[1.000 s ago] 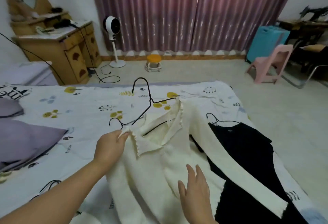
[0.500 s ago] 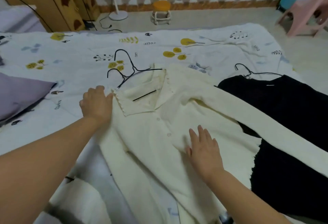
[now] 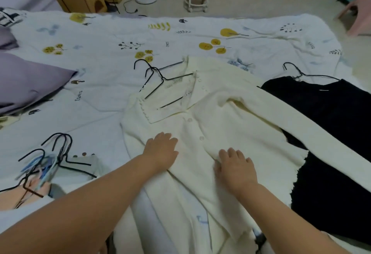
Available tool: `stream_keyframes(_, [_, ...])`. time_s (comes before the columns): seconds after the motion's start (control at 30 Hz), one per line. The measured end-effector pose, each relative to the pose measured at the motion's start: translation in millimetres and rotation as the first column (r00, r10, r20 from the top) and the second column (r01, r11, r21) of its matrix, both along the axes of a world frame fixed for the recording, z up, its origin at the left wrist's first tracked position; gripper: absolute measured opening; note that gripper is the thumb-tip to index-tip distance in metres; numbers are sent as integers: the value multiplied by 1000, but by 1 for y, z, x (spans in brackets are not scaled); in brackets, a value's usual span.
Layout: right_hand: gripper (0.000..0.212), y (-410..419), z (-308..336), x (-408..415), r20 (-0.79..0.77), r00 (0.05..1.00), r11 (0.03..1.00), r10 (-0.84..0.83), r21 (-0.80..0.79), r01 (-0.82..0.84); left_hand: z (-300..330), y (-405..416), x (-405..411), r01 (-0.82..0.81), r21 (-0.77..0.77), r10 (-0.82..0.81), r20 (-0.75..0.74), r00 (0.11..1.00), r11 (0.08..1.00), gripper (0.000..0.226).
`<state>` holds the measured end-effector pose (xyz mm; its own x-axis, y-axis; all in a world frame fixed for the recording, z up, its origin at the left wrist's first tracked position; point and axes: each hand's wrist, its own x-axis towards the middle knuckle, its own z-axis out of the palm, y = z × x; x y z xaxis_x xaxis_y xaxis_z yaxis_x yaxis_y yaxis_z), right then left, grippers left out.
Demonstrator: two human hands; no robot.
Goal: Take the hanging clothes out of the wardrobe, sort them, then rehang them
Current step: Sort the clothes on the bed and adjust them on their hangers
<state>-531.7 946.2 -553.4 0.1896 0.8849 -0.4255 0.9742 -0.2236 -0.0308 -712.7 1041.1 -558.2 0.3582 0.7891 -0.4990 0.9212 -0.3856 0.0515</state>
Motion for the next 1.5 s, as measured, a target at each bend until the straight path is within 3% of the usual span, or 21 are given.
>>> stream_keyframes(0.17, [27, -18, 33, -12, -2, 1000, 1000, 8, 13, -7, 42, -16, -12, -154, -30, 157, 203, 967, 988, 29])
stream_keyframes(0.27, [29, -34, 54, -19, -59, 998, 999, 35, -22, -36, 63, -37, -35, -156, -58, 163, 179, 970, 986, 28])
stream_keyframes(0.4, [16, -59, 85, -36, -101, 990, 995, 98, 5, -98, 94, -71, -71, -199, -76, 209, 172, 963, 977, 29])
stream_keyframes(0.73, [30, -112, 145, -136, -281, 944, 982, 172, 122, -143, 167, -142, -189, -361, 9, 357, 130, 925, 933, 18])
stream_keyframes(0.93, [29, -134, 145, -213, -295, 942, 986, 161, 94, -139, 176, -162, -279, -435, 89, 432, 49, 901, 896, 17])
stream_keyframes(1.1, [14, -132, 126, -272, -275, 951, 986, 145, 118, -116, 156, -166, -352, -456, 109, 455, 36, 890, 883, 22])
stream_keyframes(1.3, [52, -107, 82, -329, -224, 970, 982, 89, 182, -48, 113, -156, -412, -443, 124, 446, 3, 895, 888, 50])
stream_keyframes(1.5, [73, -77, 32, -363, -252, 967, 975, 21, 219, 36, 66, -130, -454, -446, 221, 458, -6, 889, 867, 55])
